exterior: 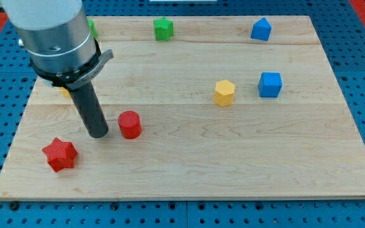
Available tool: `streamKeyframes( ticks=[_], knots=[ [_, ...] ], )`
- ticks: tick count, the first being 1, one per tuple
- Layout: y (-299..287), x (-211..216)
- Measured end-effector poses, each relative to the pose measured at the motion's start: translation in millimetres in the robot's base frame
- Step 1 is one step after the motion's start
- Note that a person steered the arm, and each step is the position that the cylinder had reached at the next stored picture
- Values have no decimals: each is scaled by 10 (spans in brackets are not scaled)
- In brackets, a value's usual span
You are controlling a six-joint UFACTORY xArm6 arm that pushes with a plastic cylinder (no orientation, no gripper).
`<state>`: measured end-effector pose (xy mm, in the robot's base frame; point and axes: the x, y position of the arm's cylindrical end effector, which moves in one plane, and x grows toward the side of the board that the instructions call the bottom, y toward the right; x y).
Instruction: Push yellow hexagon towards bottom center
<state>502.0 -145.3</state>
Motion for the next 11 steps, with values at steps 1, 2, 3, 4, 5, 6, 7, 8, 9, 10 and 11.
streamKeyframes(
  ticks=[1,2,3,4,5,6,7,8,9,10,11],
  knots=[
    [0,-189],
    [320,-428],
    [1112,-658],
    [1429,-1099],
    [2070,-1175],
    [2219,-1127],
    [2392,-781],
    [2393,-114],
    [2552,-77],
    [2079,-56],
    [1359,128]
  ],
)
